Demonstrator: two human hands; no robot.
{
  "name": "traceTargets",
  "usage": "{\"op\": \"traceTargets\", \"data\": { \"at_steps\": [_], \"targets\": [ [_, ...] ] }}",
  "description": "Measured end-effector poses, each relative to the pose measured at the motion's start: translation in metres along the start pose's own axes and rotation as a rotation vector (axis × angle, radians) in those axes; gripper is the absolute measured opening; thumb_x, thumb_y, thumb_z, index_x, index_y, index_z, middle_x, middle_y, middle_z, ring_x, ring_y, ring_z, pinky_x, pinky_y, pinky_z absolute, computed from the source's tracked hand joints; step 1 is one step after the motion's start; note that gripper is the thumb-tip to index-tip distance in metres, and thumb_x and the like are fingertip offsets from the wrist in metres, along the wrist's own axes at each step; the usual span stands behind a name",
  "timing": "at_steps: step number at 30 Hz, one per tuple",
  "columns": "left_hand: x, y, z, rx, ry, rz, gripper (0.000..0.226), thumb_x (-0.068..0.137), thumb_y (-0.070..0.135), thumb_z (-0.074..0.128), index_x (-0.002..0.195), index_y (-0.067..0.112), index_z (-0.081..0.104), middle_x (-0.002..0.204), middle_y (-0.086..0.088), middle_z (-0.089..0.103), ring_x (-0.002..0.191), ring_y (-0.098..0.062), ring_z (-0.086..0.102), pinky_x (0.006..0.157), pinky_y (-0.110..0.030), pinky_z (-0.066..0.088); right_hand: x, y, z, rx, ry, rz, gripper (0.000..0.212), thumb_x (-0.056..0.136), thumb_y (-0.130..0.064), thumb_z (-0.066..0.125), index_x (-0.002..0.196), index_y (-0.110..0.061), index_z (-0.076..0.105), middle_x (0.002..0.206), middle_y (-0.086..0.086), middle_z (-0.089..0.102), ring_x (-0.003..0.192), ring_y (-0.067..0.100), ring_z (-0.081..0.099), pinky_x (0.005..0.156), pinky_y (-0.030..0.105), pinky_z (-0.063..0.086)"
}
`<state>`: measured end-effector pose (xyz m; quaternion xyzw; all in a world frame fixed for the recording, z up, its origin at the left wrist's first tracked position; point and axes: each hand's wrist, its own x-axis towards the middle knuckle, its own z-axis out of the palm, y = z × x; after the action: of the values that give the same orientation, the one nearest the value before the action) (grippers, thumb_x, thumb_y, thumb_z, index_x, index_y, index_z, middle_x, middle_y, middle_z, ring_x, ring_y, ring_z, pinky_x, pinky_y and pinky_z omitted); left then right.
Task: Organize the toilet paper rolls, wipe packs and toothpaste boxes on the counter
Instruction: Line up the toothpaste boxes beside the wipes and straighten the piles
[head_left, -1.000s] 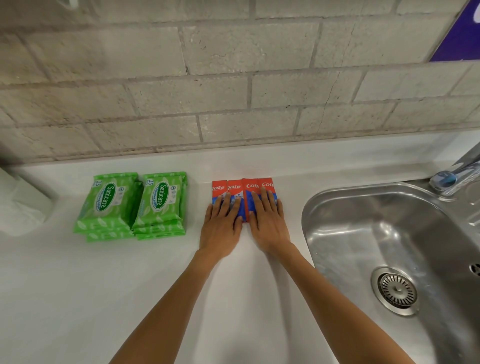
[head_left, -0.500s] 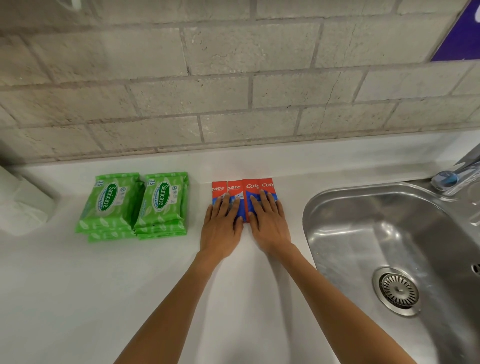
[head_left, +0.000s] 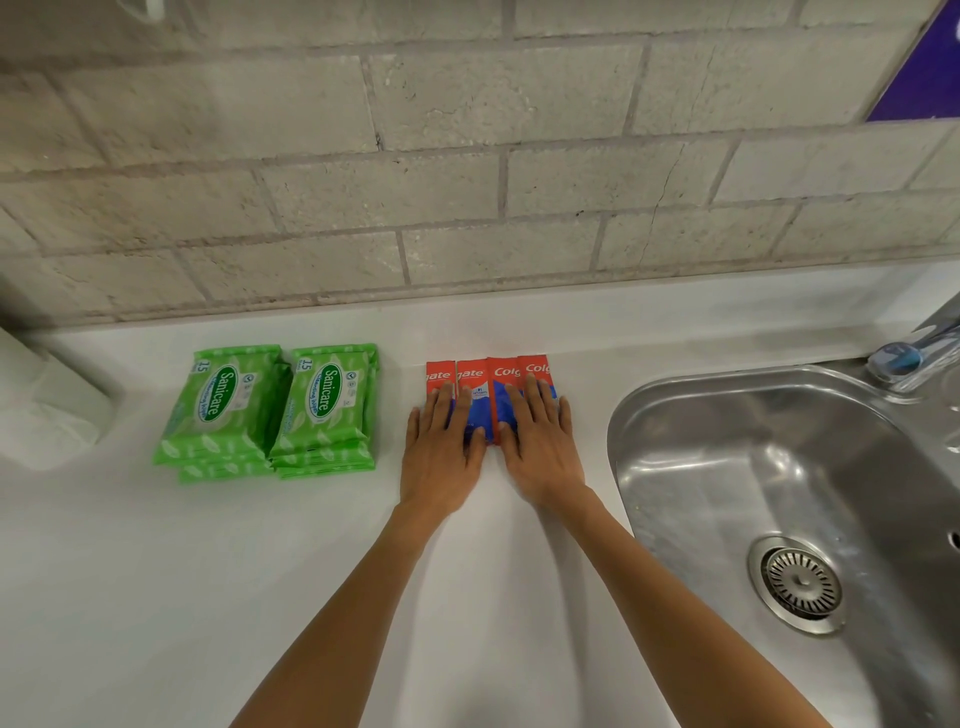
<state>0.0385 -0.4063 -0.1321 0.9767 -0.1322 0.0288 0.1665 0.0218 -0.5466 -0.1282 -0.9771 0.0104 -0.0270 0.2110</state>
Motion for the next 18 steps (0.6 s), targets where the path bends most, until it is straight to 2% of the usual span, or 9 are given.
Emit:
{"op": "traceTargets", "data": {
  "at_steps": [3,18],
  "targets": [
    [-0.0003,0.0001,0.0001,-0.031,0.006,-0.048,0.06,0.097,0.039,0.03,0.149,0.017,0.01,0.158,-0.004,0.012,0.147,-0.018,0.008,0.119,-0.034,0.004,-0.001,0.0004,-0.0003,0.024,-0.005,0.007,0.055,0.1,-0.035,0.026,0.15,-0.02,0.01,0.16,0.005,0.005,0.148,0.018,-0.004,0.116,0.031,-0.011],
    [0.0006,-0.0003,0.0022,-0.002,-0.019,-0.032,0.061,0.097,0.042,0.026,0.149,0.017,0.007,0.159,-0.004,0.01,0.147,-0.018,0.005,0.119,-0.034,0.003,-0.0018,0.0005,-0.0012,0.009,-0.026,0.001,0.054,0.1,-0.036,0.024,0.15,-0.02,0.009,0.16,0.004,0.004,0.148,0.016,-0.004,0.117,0.031,-0.009]
  ]
}}
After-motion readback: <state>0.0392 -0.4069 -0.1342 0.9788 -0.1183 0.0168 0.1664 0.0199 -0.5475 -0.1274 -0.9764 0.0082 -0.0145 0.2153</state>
